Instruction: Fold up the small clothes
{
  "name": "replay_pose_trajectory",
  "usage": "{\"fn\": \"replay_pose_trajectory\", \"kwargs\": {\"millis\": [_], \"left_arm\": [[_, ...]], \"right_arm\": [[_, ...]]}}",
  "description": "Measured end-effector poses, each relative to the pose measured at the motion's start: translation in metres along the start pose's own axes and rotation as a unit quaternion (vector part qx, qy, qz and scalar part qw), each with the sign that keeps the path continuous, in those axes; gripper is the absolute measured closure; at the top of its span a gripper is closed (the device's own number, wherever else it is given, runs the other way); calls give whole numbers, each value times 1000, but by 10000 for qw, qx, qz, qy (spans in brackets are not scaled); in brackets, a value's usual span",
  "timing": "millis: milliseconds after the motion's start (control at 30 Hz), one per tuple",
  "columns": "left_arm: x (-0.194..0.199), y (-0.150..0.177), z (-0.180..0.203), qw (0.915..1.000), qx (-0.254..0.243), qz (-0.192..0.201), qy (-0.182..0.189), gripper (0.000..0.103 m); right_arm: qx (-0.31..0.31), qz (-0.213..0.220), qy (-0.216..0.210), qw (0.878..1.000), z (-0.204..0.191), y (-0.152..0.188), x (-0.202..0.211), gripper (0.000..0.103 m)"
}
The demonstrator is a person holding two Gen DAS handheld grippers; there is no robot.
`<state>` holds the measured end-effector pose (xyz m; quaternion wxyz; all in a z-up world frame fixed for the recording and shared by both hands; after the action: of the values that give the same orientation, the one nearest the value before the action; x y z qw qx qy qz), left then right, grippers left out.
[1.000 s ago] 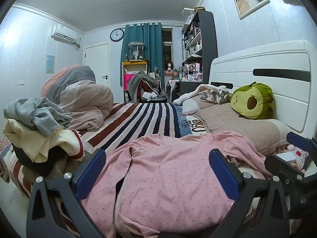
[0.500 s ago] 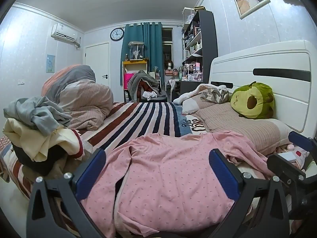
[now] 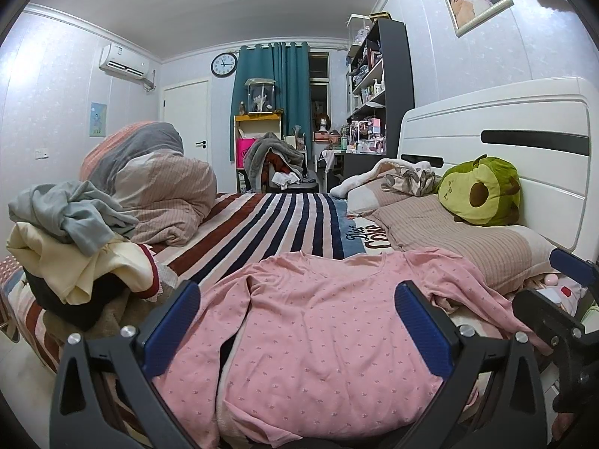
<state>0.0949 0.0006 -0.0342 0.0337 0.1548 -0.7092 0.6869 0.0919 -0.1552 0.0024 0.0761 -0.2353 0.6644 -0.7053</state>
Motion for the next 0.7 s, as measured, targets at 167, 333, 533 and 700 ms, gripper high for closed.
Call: {"fn": "replay_pose_trajectory", "kwargs": {"millis": [167, 333, 533, 700], "left_arm": [[-1, -3, -3, 10000, 31, -13, -13, 1], [-2, -3, -3, 10000, 24, -20, -16, 1], [-2, -1, -4, 10000, 38, -56, -8, 1], [-4, -2, -4, 10000, 36, -65, -12, 1]], "right_arm": [[0, 2, -5, 10000, -1, 0, 0, 1], [2, 4, 13, 10000, 0, 1, 0, 1], [-51, -25, -77, 10000, -5, 0, -1, 1], [18, -24, -44, 10000, -10, 1, -2, 1]]}}
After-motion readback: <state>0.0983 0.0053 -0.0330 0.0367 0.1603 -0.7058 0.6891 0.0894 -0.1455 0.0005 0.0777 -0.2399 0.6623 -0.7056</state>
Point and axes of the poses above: each gripper's, at about its wrist camera, not at the fingertips, and x roughly against the way its jaws point, z to its right, y to its underside, the point moved 10 cm from there along -x, roughly the way its jaws point, and after that the axes turned 10 degrees about -y, right-handed, at the moved point
